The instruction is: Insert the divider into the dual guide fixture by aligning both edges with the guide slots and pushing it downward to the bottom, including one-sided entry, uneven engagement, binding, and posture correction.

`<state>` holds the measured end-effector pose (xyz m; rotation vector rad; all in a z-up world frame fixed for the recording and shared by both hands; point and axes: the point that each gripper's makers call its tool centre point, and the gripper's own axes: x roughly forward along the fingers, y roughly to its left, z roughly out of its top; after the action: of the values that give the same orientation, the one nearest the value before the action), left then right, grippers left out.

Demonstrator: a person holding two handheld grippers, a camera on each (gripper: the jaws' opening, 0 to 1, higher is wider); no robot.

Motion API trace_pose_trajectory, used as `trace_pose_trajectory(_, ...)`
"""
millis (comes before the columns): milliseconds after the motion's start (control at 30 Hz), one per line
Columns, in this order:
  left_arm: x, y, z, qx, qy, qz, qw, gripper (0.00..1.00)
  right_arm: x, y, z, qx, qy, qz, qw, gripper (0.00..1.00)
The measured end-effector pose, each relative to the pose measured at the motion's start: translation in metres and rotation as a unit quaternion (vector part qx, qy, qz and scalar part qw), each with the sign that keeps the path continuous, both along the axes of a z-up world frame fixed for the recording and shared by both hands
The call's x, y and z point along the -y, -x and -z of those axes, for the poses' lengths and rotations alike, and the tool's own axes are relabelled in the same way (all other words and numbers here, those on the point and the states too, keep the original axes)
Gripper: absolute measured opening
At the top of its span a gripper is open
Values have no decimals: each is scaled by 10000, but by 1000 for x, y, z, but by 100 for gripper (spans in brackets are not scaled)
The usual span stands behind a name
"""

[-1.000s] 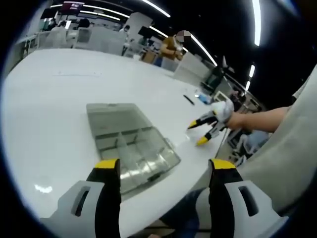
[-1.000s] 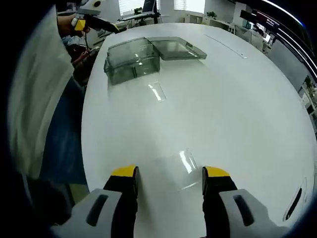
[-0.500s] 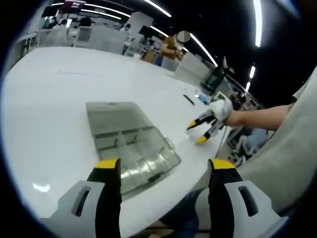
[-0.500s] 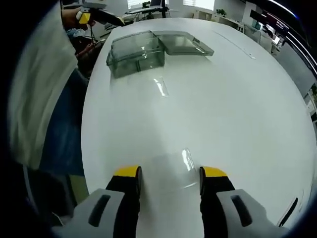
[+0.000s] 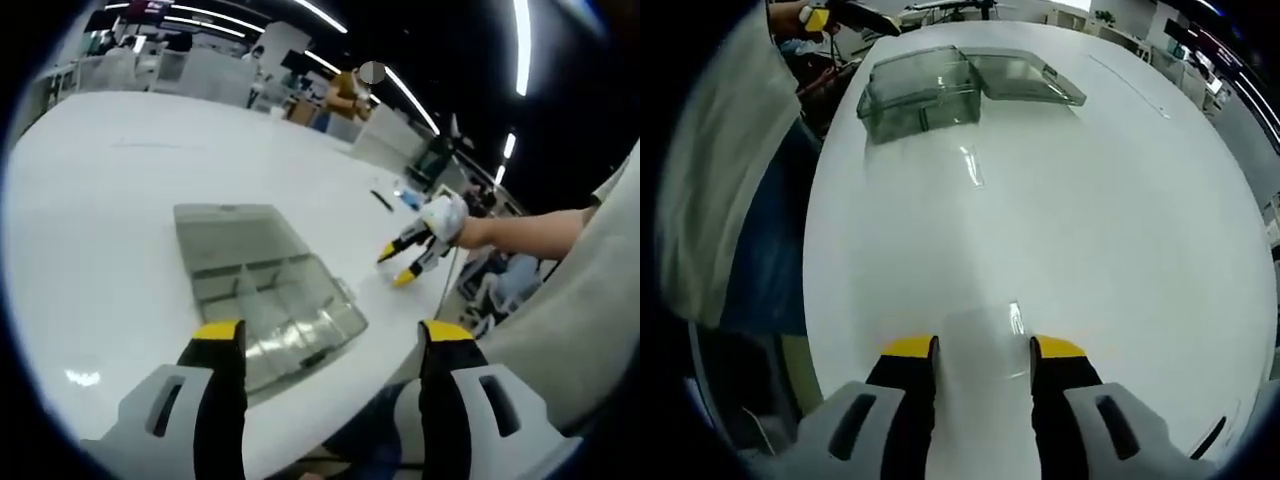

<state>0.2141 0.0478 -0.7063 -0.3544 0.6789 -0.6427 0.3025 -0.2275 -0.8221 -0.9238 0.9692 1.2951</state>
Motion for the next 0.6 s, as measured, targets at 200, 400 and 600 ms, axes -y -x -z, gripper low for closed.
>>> trace_pose_trajectory(200, 1, 0, 0, 1, 6, 1, 10000, 67, 0, 0, -1, -10, 79, -48, 10000, 30)
trace_pose_trajectory(400, 0, 0, 1, -6, 1, -5, 10000, 67, 1, -1, 0, -24, 165, -119, 9998, 29)
trace_pose_trajectory(600, -2, -2, -1, 26, -3, -18, 10000, 67, 1, -1, 0, -21, 162, -141, 9998, 29)
